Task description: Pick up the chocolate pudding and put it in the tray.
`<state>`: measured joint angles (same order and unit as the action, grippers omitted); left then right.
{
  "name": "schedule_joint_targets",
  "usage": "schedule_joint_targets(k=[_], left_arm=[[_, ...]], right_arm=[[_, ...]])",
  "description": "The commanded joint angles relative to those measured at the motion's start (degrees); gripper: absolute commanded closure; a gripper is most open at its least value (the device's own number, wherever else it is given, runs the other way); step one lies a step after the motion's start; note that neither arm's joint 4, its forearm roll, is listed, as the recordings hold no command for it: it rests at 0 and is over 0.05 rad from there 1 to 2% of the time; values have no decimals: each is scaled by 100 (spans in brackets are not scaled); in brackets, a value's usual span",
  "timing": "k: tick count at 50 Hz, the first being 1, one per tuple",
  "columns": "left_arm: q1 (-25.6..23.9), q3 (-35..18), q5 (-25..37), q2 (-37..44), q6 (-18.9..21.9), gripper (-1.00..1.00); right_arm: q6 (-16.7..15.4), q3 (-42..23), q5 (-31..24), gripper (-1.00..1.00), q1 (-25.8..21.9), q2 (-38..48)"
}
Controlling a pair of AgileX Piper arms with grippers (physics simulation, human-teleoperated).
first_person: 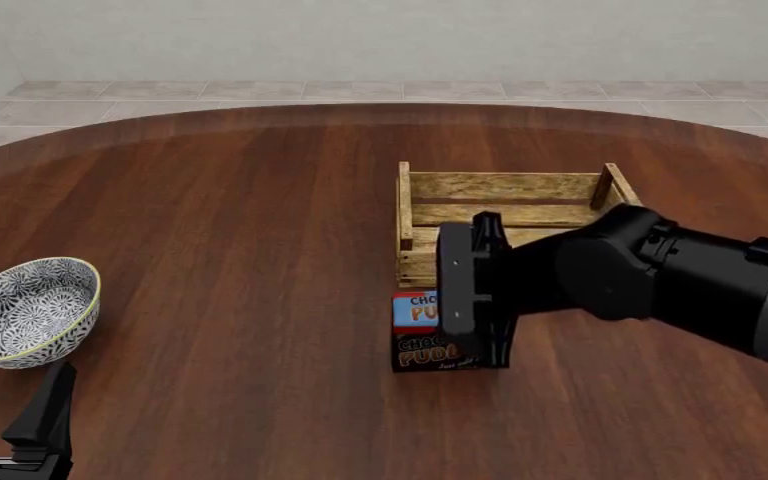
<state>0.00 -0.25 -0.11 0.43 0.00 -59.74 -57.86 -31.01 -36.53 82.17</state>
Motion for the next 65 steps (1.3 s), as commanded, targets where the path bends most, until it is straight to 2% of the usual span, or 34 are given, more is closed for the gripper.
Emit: schedule_joint_targets(k=[1,19,65], left_arm=[[0,0,0,1,0,-100],[1,0,0,-1,-1,-100],[0,0,0,1,1,-100]], right_arm=[[32,-50,64,-100,88,94],[60,-177,36,-100,103,165],[326,-70,492,-100,66,492]])
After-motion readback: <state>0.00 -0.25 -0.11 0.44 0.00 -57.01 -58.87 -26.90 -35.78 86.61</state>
